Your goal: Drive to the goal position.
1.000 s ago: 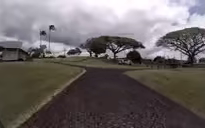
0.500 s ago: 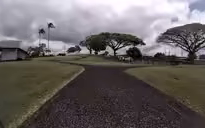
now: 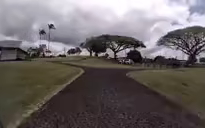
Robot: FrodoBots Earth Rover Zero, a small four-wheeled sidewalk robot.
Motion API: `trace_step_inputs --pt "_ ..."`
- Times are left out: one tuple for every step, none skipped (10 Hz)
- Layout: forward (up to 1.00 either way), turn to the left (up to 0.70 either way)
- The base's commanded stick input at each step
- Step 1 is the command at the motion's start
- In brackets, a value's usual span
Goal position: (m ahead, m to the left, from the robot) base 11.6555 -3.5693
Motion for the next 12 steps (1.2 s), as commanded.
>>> trace_step_inputs --pt "0.70 0.01" --pt "0.70 0.01" --pt "0.70 0.01" --pt "0.70 0.01" --pt "0.70 0.01" --pt "0.70 0.01" --pt "0.70 0.01" --pt "0.70 0.01" --pt "0.70 0.01" --pt "0.70 0.01" --pt "0.70 0.01" --pt "0.70 0.01"
